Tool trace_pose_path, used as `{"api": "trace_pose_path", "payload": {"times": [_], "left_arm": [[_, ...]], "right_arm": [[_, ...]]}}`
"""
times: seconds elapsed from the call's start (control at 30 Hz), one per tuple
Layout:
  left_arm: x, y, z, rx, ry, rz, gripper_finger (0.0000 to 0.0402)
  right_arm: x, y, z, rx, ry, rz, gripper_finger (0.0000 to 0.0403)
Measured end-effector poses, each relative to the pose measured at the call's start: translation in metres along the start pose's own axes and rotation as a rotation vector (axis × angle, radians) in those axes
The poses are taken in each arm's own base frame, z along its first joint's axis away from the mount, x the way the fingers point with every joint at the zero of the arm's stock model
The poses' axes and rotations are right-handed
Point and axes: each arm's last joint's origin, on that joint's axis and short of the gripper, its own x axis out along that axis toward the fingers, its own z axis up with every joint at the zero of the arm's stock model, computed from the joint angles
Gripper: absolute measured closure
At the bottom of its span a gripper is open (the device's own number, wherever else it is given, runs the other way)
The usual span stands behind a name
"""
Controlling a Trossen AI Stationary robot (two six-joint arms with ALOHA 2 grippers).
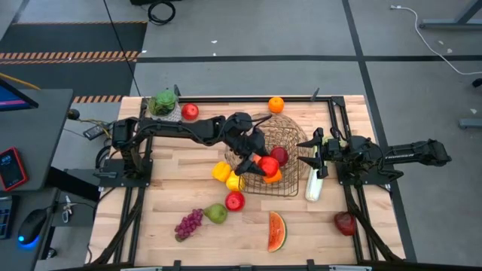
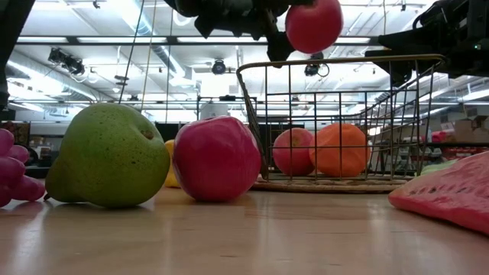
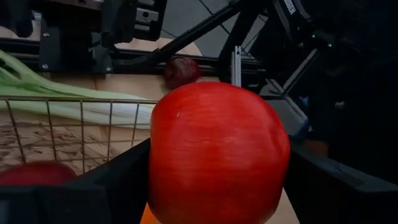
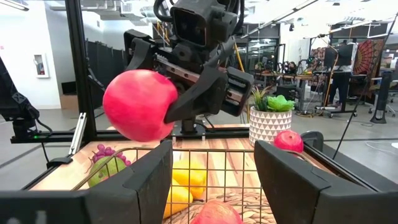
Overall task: Build produce basket
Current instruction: Put the middle red apple into the wire basket
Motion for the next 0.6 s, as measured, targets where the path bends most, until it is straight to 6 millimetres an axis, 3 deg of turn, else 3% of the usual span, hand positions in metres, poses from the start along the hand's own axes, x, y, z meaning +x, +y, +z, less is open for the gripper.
{"api": "trace_pose_path", "payload": {"times": [0.33,0.6], "left_arm": [[0.000,-0.002,0.005,0.138,0.055,0.120,0.0086],[0.012,-0.033,0.008,0.443,0.289,0.397,0.0086]], "right_arm": [[0.000,0.000,0.000,0.000,0.000,0.000,0.0172],[0.000,0.000,0.000,0.000,0.000,0.000,0.0172]]}}
